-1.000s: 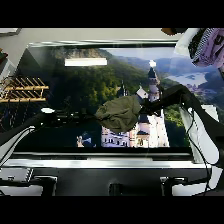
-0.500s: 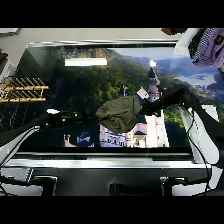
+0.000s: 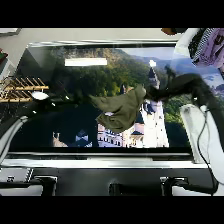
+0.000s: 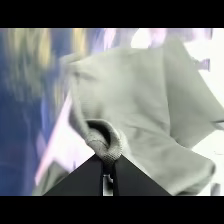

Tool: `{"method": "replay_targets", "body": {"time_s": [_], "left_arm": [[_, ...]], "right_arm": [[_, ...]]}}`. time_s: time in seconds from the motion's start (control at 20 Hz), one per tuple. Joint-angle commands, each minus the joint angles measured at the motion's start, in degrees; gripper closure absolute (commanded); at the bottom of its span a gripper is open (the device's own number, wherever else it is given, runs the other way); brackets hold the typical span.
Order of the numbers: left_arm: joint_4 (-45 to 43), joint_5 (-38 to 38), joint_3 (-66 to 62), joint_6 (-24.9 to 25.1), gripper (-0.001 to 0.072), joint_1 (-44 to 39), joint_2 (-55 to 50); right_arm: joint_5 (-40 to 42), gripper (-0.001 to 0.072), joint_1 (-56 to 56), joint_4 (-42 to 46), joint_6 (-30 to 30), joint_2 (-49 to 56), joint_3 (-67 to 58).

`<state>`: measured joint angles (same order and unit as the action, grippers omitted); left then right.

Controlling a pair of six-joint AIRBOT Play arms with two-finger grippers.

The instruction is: Fold the clothes and pants, and hang the long-sleeved shirts on hangers.

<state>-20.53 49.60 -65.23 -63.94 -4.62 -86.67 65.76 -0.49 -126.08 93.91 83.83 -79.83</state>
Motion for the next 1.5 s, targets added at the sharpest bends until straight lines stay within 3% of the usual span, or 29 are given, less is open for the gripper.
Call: {"method": "replay_targets", "body": {"time_s": [0.0,0.3,0.55,0.85,1.1,1.45], "left_arm": [[-16.65,2.29,-11.26,-9.86,0.0695,5.38,7.85],[-27.82,8.04,-30.49,-19.12,0.0693,11.04,22.34],[-44.02,9.05,-34.16,-31.93,0.0692,11.43,35.5],[-46.12,10.93,-34.12,-34.27,0.0691,11.43,40.85],[-44.63,16.81,-29.35,-34.25,0.069,11.3,33.59],[-44.02,16.85,-17.86,-33.99,0.0689,11.17,10.93]], "right_arm": [[-3.21,0.0681,0.04,6.88,-0.07,-7.63,-9.81],[-6.08,0.0681,0.04,8.28,-0.02,-22.73,-20.41],[-8.24,0.0681,0.04,9.9,-1.42,-35.45,-22.67],[-19.96,0.068,0.04,11.76,-8.7,-40.5,-22.71],[-15.1,0.068,0.04,11.13,-15.45,-26.1,-22.69],[-15.67,0.0679,1.22,0.48,-16.59,11.13,-22.71]]}}
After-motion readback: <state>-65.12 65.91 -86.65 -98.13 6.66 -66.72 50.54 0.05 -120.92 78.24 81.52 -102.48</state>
